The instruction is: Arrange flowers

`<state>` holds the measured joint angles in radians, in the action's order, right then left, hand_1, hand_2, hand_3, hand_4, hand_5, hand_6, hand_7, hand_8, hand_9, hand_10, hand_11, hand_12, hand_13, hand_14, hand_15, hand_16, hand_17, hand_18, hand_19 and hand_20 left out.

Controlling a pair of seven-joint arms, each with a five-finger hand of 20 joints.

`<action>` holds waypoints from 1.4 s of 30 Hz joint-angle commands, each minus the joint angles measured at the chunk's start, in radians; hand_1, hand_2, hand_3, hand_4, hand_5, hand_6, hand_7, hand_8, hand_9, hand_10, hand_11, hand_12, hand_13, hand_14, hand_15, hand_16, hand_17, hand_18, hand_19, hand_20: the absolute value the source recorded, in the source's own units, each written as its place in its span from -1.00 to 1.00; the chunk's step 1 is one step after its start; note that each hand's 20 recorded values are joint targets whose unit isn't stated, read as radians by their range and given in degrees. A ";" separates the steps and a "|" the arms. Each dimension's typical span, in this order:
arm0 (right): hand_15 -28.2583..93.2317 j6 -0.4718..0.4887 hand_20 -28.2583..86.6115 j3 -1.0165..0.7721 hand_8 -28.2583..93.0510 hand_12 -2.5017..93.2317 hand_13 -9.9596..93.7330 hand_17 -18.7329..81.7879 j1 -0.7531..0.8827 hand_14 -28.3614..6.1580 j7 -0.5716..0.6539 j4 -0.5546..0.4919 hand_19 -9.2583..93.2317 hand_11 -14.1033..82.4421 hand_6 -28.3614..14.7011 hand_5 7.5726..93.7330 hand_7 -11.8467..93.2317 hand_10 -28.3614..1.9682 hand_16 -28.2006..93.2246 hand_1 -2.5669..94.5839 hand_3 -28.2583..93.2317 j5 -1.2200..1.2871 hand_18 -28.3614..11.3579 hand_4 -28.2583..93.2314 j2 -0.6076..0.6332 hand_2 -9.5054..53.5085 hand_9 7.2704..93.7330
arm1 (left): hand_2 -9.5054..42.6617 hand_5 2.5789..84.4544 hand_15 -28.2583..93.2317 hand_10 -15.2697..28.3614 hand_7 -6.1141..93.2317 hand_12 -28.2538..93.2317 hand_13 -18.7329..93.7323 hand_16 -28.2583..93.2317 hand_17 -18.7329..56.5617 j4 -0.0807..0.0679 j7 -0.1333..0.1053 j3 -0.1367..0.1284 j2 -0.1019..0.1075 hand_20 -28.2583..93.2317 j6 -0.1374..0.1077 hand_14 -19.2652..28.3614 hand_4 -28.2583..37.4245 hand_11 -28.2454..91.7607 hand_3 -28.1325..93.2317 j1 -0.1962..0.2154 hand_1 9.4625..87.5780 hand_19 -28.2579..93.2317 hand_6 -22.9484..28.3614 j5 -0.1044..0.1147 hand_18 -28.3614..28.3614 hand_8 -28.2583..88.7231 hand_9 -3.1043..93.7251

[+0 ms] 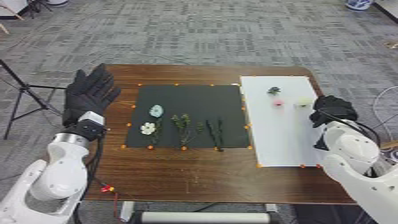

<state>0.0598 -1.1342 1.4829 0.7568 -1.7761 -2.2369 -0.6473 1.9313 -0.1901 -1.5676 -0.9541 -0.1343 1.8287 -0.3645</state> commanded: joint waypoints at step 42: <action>0.45 -0.247 0.15 0.046 -0.36 -0.08 0.56 0.02 -0.039 0.27 -0.037 -0.163 0.62 -0.49 0.32 0.53 -0.10 0.33 0.14 0.30 0.56 0.043 -0.64 -1.00 -0.020 -1.00 0.75 | 0.07 -0.16 -0.37 0.30 -0.80 -0.40 -0.38 -0.58 -0.67 0.042 -0.026 -0.082 -0.005 -0.41 0.007 0.25 -1.00 -0.30 0.44 0.123 -0.56 -0.05 0.23 0.039 0.44 -0.63 -0.42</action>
<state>-0.0200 -1.0879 1.4687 0.7847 -1.7940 -2.2122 -0.6355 1.9728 -0.2135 -1.6259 -0.9624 -0.1200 1.9071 -0.3313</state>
